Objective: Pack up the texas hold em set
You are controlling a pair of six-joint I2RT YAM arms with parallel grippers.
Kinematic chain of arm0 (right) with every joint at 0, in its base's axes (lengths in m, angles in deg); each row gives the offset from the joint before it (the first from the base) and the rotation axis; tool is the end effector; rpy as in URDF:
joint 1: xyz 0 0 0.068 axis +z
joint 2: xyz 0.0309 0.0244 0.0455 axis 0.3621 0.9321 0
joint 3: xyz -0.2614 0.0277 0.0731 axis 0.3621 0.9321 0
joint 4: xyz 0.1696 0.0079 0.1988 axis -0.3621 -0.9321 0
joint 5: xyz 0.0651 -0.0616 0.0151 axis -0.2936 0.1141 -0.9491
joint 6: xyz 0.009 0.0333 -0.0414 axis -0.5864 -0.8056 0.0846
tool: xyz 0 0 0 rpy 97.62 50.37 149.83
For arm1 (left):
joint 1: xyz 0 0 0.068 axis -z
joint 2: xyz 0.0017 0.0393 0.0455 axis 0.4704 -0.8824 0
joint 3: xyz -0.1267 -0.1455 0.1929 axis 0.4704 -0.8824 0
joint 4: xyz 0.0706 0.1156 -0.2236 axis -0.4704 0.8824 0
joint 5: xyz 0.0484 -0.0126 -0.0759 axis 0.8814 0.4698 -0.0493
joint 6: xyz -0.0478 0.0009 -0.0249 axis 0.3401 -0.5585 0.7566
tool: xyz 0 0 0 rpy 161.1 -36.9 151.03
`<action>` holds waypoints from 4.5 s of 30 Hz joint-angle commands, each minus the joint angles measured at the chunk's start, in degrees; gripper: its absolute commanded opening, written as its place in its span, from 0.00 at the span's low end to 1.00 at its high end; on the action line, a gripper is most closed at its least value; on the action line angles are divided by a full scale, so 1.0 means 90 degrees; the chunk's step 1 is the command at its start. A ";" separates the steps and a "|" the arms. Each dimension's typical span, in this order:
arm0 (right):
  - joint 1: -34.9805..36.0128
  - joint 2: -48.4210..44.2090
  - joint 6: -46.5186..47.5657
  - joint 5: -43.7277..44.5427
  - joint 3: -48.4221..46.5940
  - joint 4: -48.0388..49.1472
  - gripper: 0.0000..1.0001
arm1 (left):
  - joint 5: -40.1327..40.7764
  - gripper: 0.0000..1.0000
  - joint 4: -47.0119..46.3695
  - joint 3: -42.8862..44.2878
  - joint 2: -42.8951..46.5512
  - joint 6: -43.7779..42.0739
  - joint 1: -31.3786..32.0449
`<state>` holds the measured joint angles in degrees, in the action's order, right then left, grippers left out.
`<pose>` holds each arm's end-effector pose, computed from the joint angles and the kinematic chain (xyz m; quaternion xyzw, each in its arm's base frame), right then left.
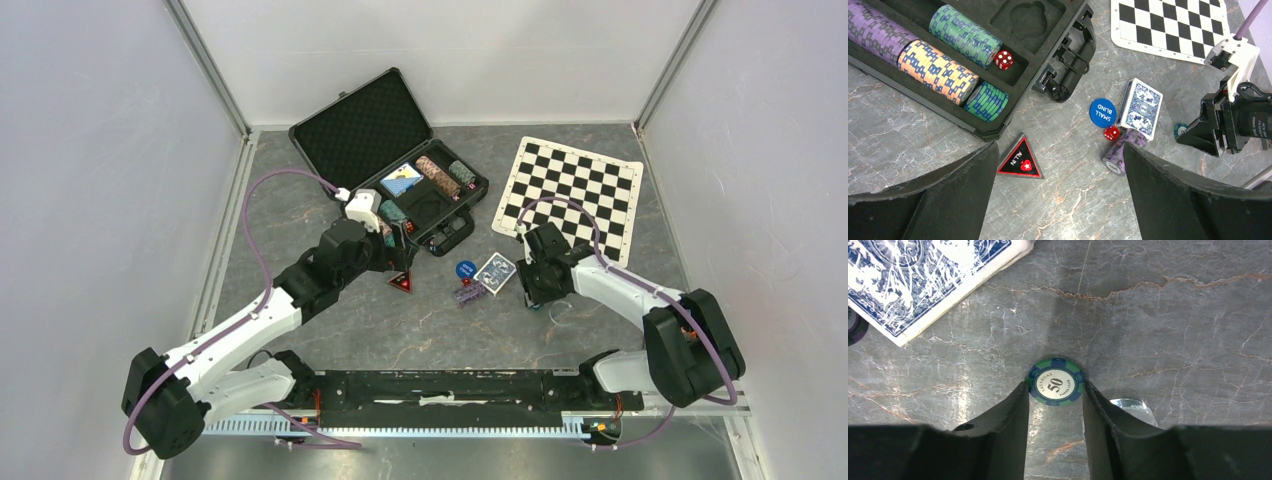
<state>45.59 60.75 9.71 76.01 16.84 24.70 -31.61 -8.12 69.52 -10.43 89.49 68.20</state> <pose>0.2031 0.0909 0.1579 -0.1044 0.9810 0.0377 0.1590 0.1778 -0.1425 0.2739 0.0532 0.8430 -0.2380 0.4795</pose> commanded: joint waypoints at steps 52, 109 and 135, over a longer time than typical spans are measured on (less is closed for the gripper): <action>0.0618 0.0808 -0.0146 0.0272 -0.0400 -0.0076 0.52 | -0.1177 1.00 -0.0088 0.0784 -0.0987 0.1012 -0.0026; -0.3120 0.1480 -0.0968 0.0647 -0.1898 -0.0017 0.77 | -0.2578 1.00 -0.0123 0.1031 -0.1857 0.1226 -0.0024; -0.3664 0.1991 -0.1188 0.0811 -0.1693 0.0304 0.61 | -0.2619 1.00 -0.0136 0.1031 -0.1892 0.1237 -0.0025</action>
<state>12.87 77.65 0.00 81.47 1.45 27.48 -54.43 -7.74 78.59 -28.29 102.48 68.16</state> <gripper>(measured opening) 0.632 0.994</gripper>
